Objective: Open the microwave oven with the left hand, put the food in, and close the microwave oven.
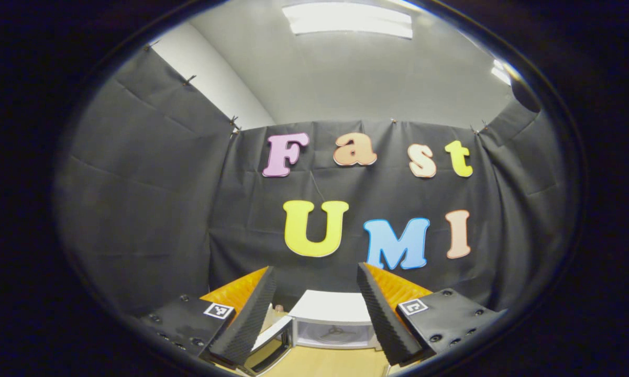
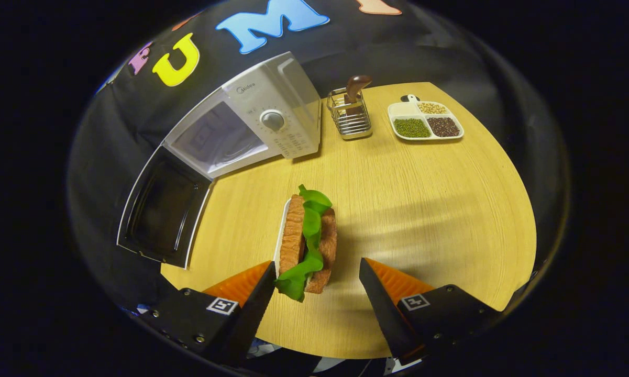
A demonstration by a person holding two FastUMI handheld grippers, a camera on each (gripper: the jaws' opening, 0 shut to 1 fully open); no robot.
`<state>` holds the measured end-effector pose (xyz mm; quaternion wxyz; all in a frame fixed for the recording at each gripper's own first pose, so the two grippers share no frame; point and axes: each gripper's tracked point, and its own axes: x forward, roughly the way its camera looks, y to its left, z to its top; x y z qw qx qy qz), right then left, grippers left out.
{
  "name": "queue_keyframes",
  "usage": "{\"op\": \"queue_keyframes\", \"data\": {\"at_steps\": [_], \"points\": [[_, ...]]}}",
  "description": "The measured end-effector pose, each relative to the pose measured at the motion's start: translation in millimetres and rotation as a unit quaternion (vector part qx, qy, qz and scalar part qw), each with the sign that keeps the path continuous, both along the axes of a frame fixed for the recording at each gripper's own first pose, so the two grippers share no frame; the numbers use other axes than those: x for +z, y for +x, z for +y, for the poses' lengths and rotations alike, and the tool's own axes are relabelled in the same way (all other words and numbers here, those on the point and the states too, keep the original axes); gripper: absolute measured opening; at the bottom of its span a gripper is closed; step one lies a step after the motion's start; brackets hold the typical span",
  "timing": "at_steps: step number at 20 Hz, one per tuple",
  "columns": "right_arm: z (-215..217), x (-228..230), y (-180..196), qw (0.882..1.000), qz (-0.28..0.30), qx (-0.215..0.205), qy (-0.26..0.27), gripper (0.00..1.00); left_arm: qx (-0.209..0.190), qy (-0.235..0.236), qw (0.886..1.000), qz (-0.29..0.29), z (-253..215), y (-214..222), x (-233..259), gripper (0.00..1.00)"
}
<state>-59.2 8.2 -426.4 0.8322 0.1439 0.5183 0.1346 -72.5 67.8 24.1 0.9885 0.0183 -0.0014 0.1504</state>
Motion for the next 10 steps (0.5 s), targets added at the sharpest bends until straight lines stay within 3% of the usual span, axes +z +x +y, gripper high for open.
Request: {"op": "queue_keyframes", "data": {"at_steps": [1, 2, 3, 4, 5, 8, 10], "points": [[4, -1, 3, 1.000, 0.000, -0.012, 0.000, 0.91, -0.002, -0.003, 1.000, 0.003, 6, 2, -4, 1.00], [9, 3, 5, 1.000, 0.001, -0.024, 0.005, 0.73, -0.008, -0.010, 1.000, 0.007, 16, 10, -9, 1.00], [15, 3, 5, 1.000, 0.003, -0.022, 0.003, 0.42, -0.015, -0.016, 1.000, 0.014, 23, 14, -14, 1.00], [18, 6, 5, 1.000, 0.002, -0.017, -0.002, 0.36, -0.020, -0.019, 0.999, 0.017, 32, 15, -17, 1.00], [22, 11, 3, 1.000, -0.001, -0.007, -0.001, 0.23, -0.024, -0.021, 0.999, 0.016, 43, 14, -17, 0.98], [37, 30, 0, 0.999, -0.022, -0.025, 0.005, 0.27, -0.040, -0.025, 0.999, 0.010, 73, 12, -16, 1.00], [47, 47, 1, 0.997, -0.035, -0.058, 0.021, 0.23, -0.060, -0.026, 0.998, 0.004, 90, 15, -11, 1.00]]}}
